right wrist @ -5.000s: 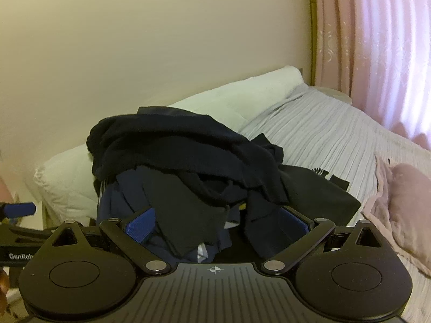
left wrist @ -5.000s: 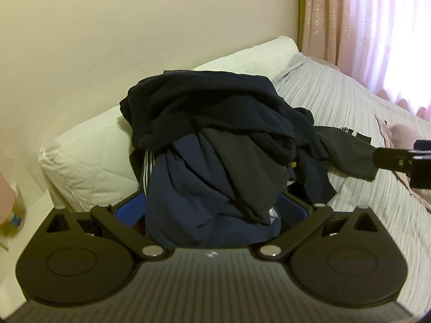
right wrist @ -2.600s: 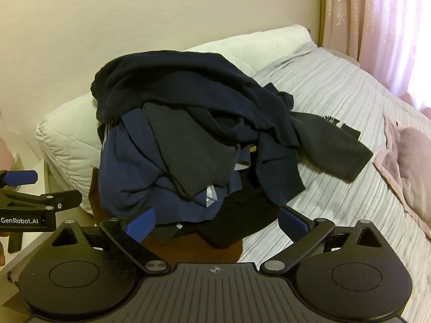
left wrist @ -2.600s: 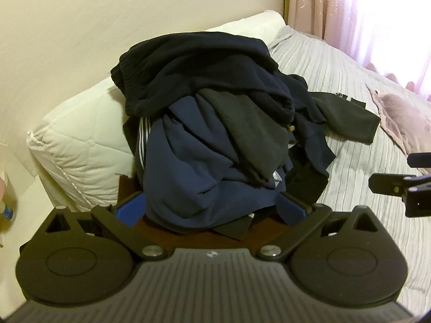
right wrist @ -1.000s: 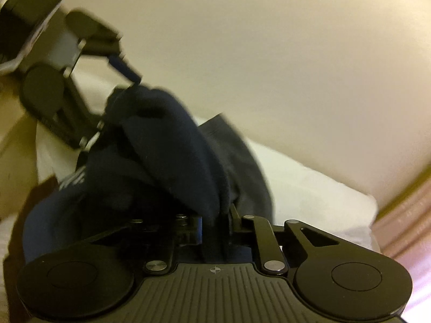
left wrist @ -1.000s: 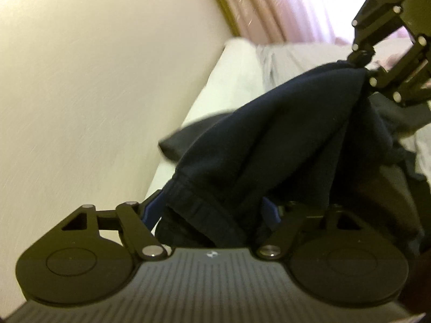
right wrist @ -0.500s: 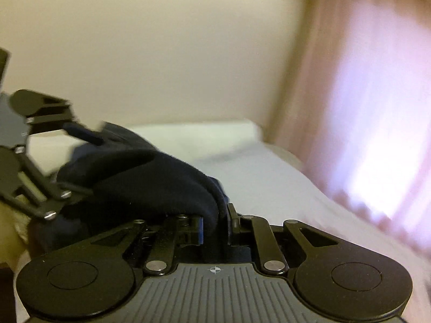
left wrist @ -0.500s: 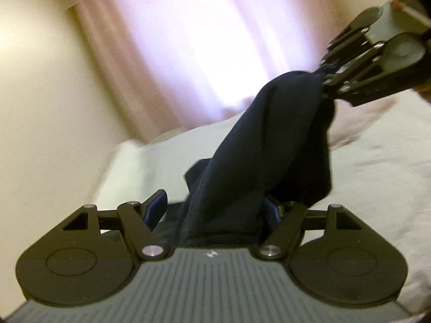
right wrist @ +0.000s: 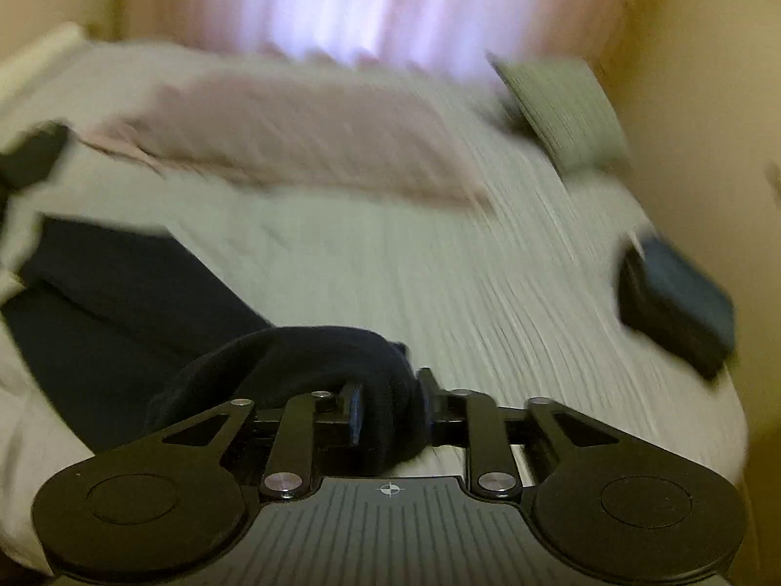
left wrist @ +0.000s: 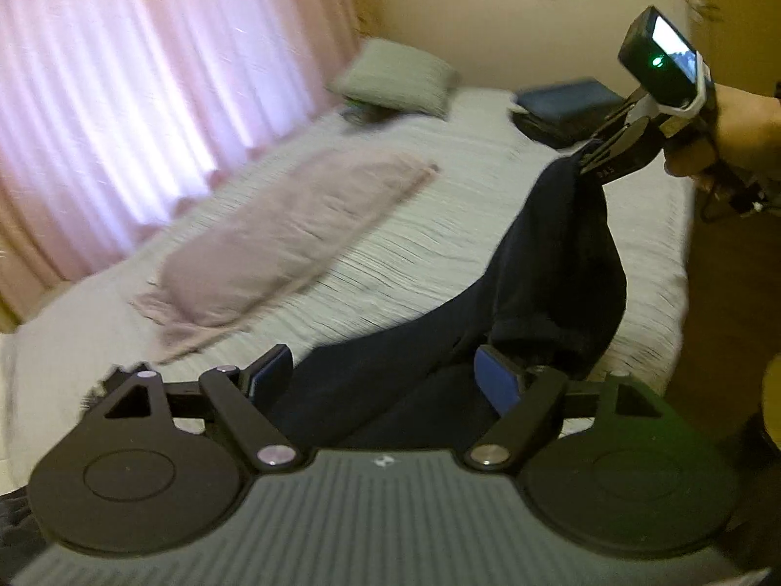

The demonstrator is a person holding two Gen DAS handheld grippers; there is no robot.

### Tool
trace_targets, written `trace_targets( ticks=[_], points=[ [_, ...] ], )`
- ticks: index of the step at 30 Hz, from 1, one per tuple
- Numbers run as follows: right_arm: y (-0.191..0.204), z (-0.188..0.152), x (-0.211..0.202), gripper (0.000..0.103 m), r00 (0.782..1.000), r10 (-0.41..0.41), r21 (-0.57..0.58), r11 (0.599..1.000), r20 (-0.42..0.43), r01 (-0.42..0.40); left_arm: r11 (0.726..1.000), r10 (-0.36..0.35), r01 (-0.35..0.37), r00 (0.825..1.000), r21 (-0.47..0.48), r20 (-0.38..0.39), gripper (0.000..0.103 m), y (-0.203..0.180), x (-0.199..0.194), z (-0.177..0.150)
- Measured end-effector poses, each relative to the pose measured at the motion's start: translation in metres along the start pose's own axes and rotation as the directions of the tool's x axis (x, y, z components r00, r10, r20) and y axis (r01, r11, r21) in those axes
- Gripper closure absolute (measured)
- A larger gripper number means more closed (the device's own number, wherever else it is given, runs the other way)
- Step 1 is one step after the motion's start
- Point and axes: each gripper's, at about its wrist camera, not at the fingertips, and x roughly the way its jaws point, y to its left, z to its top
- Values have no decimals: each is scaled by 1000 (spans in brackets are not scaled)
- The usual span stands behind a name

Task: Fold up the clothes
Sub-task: 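Lift the navy sweatpants by the waistband with both grippers and carry them over the bed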

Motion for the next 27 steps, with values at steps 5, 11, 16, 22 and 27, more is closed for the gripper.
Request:
trace_targets(
  ticks=[5,11,16,22,27],
  points=[
    [-29,-36,-8,28,998,-49,59,997,-45,51,994,-88,91,995,64,-54,23,-17,50,-8],
    [24,-66,-4,27,987,94,-66,993,-132,-103,976,-174,186,979,113,-108,22,-24,105,-16],
    [80,-109,54,26,962,130,-70,986,-241,-151,944,-244,266,962,197,-126,22,-36,152,-38],
    [103,-138,100,25,946,83,-11,996,-313,-91,846,-371,378,924,377,-94,26,-72,224,-68],
    [89,-156,99,8,950,0,-21,1000,-314,-7,803,-434,424,898,420,-77,59,-94,277,-65]
  ],
)
